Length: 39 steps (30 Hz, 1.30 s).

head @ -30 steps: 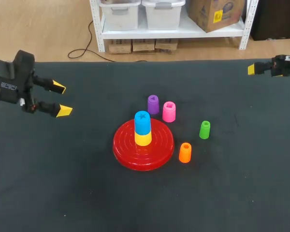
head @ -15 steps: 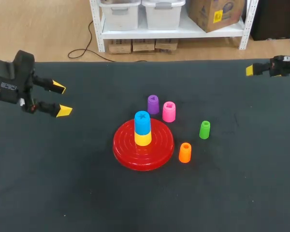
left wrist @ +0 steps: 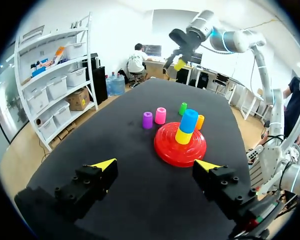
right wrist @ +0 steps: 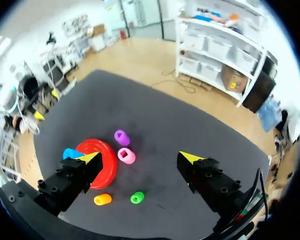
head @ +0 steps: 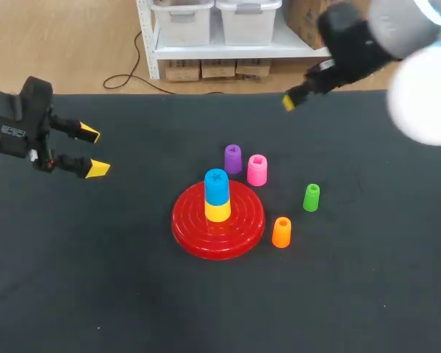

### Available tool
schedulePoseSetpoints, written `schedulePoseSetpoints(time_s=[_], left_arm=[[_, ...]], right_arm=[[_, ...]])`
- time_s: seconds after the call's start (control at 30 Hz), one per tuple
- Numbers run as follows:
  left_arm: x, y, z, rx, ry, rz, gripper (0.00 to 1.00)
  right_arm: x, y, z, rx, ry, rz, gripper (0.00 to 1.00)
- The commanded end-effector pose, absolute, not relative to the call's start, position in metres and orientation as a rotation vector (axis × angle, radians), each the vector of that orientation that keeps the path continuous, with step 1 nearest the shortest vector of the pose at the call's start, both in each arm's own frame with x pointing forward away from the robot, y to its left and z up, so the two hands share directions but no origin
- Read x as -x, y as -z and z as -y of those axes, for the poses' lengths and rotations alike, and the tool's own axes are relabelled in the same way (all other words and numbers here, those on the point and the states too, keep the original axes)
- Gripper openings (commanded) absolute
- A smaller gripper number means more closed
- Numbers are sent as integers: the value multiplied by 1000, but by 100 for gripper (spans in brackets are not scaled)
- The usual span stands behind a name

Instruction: Pick up and stack the cylinders on the red base in this order: pink,purple,orange,green

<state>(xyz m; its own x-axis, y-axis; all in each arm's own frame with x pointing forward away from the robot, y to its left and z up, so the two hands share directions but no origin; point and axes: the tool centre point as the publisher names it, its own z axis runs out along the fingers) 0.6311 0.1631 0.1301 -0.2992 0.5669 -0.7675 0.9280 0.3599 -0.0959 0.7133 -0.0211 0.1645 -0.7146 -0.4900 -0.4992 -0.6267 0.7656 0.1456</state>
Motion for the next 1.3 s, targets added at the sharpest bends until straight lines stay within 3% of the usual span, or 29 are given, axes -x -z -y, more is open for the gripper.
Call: schedulePoseSetpoints(time_s=[0.03, 0.77, 1.2, 1.23, 1.3], left_arm=[[-631, -129, -164, -1291, 724, -1978, 100], [-631, -129, -164, -1291, 724, -1978, 100], [-631, -129, -164, -1291, 724, -1978, 100], [-631, -129, -164, -1291, 724, -1978, 100], [-631, -129, -164, -1291, 724, -1978, 100]], right_arm=[[-723, -138, -16, 962, -297, -2626, 100], [-707, -57, -24, 1147, -46, -2766, 100], [-708, -44, -35, 1228, -9, -2781, 100], [-708, -43, -36, 1230, -13, -2782, 98], [-707, -42, -37, 1244, -6, -2780, 83]])
